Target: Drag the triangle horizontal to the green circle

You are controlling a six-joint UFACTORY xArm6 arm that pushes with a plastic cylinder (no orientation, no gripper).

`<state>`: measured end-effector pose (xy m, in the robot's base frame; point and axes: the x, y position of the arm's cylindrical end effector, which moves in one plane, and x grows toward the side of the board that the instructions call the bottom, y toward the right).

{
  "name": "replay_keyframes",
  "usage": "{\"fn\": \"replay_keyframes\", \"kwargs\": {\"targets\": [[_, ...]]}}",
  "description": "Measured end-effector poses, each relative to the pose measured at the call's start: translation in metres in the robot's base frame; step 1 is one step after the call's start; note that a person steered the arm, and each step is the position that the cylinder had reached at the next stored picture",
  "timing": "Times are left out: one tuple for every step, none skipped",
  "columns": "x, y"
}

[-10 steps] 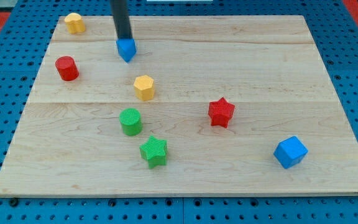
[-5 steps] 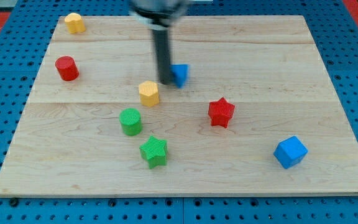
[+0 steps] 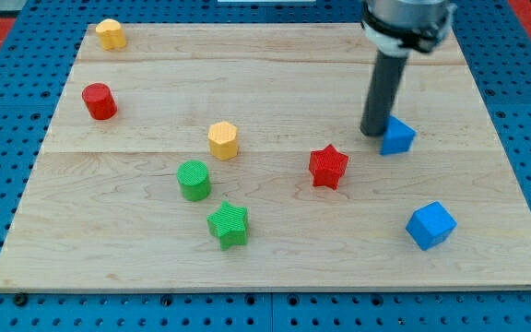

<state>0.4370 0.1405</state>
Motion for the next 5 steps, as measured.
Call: {"fn": "replay_keyframes", "kwargs": {"targets": [[-0.027,-0.006],[-0.023,0.039],[0.019,0.043],[0.053,0.04],[0.057,0.03]]}}
